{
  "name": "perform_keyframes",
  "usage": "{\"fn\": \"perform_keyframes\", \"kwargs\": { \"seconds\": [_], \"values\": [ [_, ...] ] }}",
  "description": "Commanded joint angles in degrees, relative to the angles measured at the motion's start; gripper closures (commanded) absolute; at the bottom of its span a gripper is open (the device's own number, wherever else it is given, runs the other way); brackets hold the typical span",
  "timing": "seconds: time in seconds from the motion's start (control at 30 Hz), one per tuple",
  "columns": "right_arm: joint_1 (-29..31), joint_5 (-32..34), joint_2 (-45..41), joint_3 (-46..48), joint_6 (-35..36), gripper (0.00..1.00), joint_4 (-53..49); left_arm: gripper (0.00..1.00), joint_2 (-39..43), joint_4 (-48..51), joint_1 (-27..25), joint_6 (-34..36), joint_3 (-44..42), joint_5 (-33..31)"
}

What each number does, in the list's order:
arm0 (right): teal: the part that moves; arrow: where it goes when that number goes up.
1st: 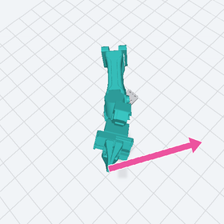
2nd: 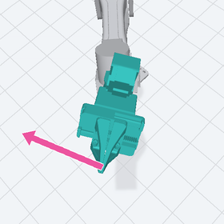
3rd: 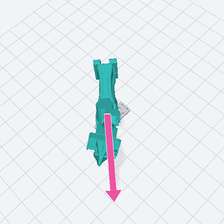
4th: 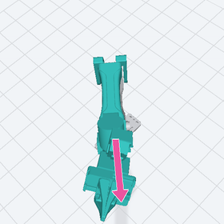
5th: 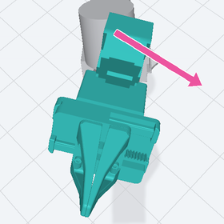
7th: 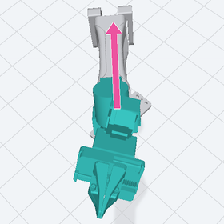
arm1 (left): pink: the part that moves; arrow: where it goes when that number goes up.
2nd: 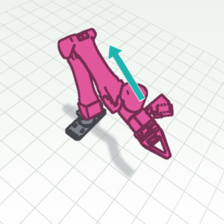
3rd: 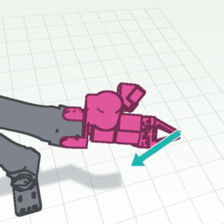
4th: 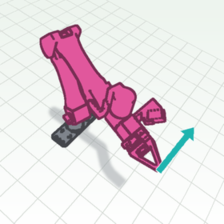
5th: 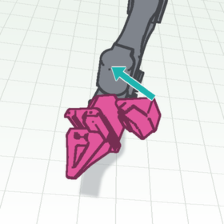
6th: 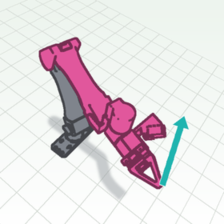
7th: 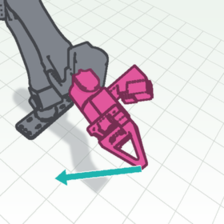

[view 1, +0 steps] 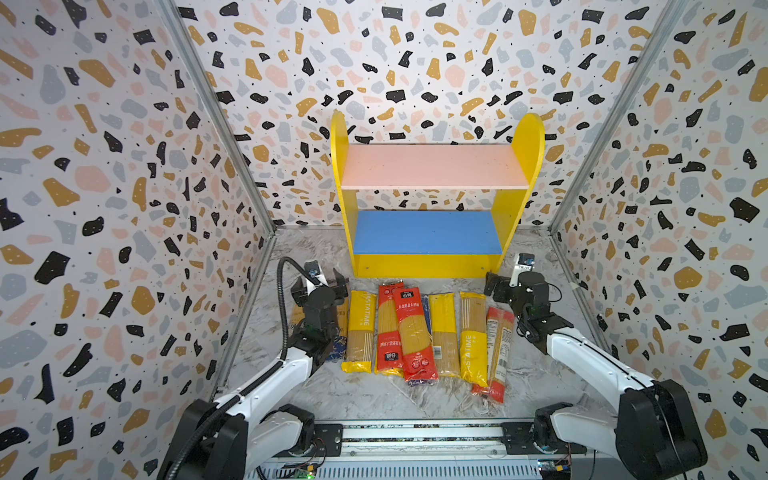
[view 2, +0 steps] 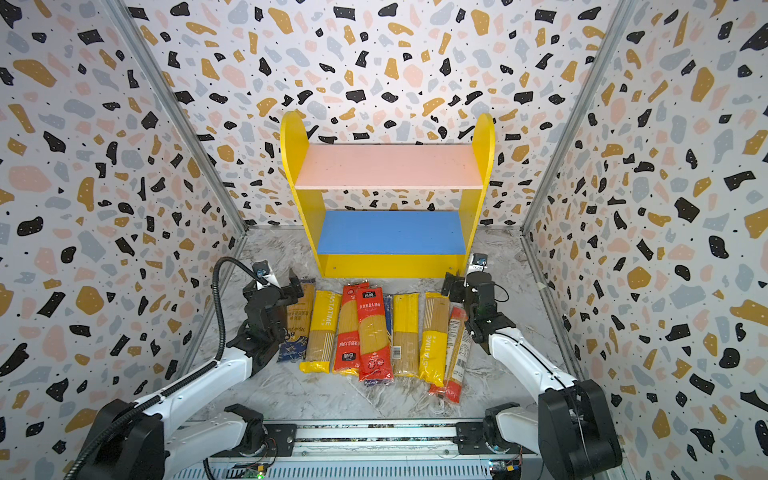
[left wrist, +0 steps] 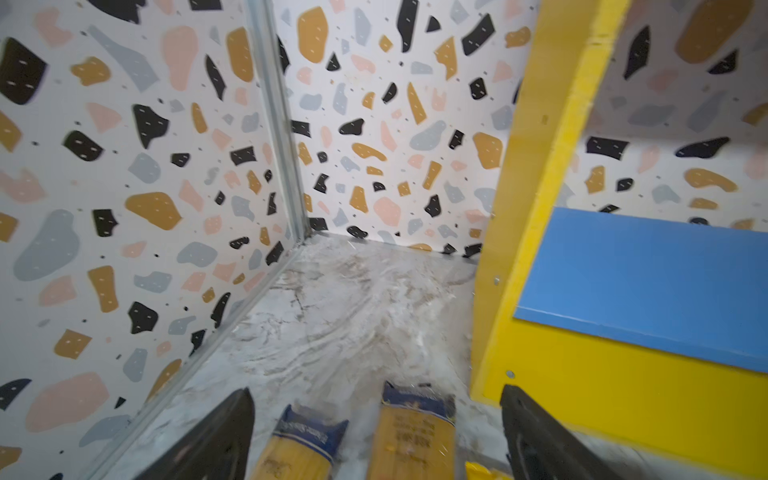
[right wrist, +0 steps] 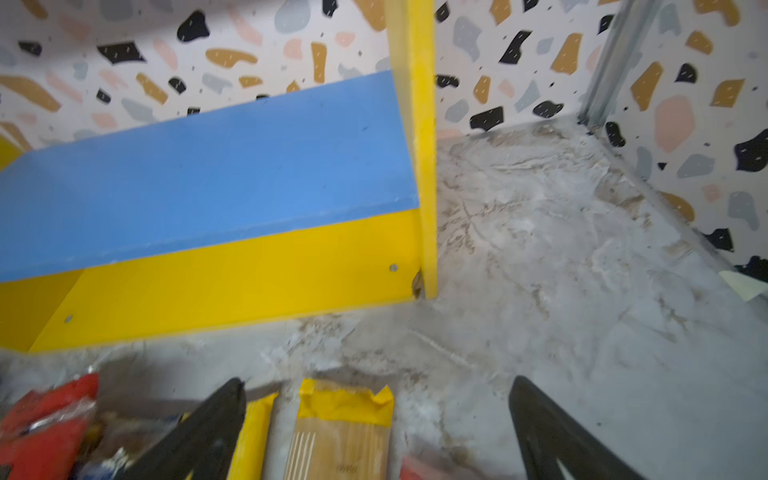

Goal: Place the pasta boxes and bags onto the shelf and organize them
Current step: 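Reach the right gripper down and grasp the red spaghetti bag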

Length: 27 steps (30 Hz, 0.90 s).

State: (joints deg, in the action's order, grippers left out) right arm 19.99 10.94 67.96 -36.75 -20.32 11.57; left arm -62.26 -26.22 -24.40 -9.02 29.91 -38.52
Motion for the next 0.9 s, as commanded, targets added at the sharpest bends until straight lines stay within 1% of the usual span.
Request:
{"fn": "perform_keyframes", "kwargs": {
  "seconds": [0.0,0.13,0.2,0.3,0.33,0.43,0.5,0.57,0.63,0.73,0.87],
  "values": [
    [9.5,2.2,-0.7,-3.5,-2.8,0.01,-13.0,0.11,2.5,16.8,-6.4,-6.0,4.6,-5.5],
    [19.3,4.3,0.9,-5.9,-6.4,0.01,-18.7,0.12,7.8,25.3,-13.5,-13.3,6.7,-4.2],
    [24.0,4.4,1.7,-6.5,-7.5,0.01,-19.6,0.12,11.0,28.3,-15.6,-15.9,6.7,-3.1],
    [28.5,4.6,3.3,-7.6,-9.4,0.01,-21.6,0.11,15.1,34.0,-16.3,-18.8,7.2,-2.0],
    [30.1,5.1,3.9,-8.0,-10.1,0.01,-22.3,0.09,16.5,35.6,-16.2,-19.3,7.4,-1.5],
    [34.3,5.0,4.7,-8.4,-11.5,0.01,-22.7,0.06,20.8,38.5,-16.3,-19.0,7.2,2.0],
    [37.3,6.6,5.9,-9.6,-12.8,0.01,-23.9,0.03,23.1,39.7,-16.3,-18.7,7.4,4.3],
    [39.0,7.0,7.6,-11.0,-14.5,0.01,-25.8,0.01,24.7,41.2,-16.3,-19.0,8.0,4.9],
    [40.9,7.0,8.7,-11.8,-15.9,0.01,-26.5,0.00,25.5,42.3,-16.3,-19.1,8.8,4.9],
    [44.4,8.7,9.7,-12.4,-17.0,0.01,-25.9,0.01,25.2,43.5,-16.3,-18.8,9.9,5.0],
    [44.8,8.0,12.1,-13.0,-18.4,0.01,-25.4,0.01,24.6,44.5,-16.3,-18.8,10.5,4.2]
  ]
}}
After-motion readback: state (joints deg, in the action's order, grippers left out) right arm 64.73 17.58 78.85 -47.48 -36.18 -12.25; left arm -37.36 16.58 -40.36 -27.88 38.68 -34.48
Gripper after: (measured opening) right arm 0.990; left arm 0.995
